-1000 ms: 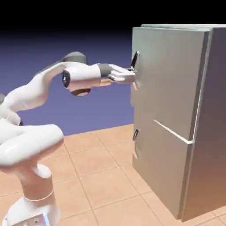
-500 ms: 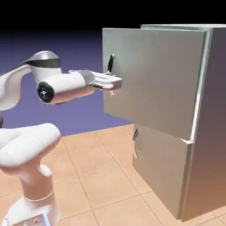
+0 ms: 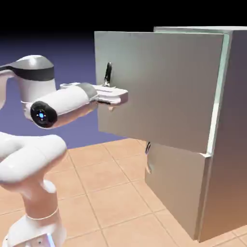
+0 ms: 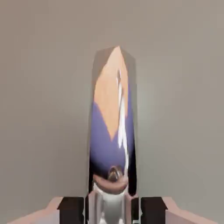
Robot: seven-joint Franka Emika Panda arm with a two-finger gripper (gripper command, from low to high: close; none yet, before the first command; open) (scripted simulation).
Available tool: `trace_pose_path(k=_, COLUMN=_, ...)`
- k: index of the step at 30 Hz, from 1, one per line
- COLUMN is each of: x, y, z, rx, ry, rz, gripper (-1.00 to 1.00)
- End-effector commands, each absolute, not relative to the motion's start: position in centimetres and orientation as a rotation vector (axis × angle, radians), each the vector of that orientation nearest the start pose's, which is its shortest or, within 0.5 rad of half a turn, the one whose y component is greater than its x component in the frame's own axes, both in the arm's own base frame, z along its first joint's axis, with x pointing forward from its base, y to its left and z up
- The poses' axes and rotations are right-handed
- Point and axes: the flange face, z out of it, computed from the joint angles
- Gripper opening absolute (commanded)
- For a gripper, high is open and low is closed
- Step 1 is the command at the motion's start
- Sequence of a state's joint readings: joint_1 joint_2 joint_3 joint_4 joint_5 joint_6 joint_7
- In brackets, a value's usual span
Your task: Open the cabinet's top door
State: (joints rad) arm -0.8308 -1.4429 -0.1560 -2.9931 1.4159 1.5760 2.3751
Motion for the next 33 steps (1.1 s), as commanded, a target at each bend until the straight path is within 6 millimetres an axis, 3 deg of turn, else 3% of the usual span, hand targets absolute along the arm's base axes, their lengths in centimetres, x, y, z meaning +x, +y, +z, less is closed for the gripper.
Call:
trace_pose_path(k=1, x=16.3, y=-8.5, z=54.5, rx=0.044, ry=1.700, rz=1.171, gripper=-1.00)
trace_pose_path(k=16, x=13.3, y=-21.5, z=54.5, rx=-0.288, ry=1.755, rz=1.444, gripper=-1.00)
trace_pose_path(k=25, x=13.8, y=-29.5, z=54.5, rx=-0.495, ry=1.767, rz=1.599, gripper=-1.00)
trace_pose_path(k=33, x=14.9, y=-33.9, z=54.4, rx=-0.620, ry=1.766, rz=1.687, gripper=-1.00)
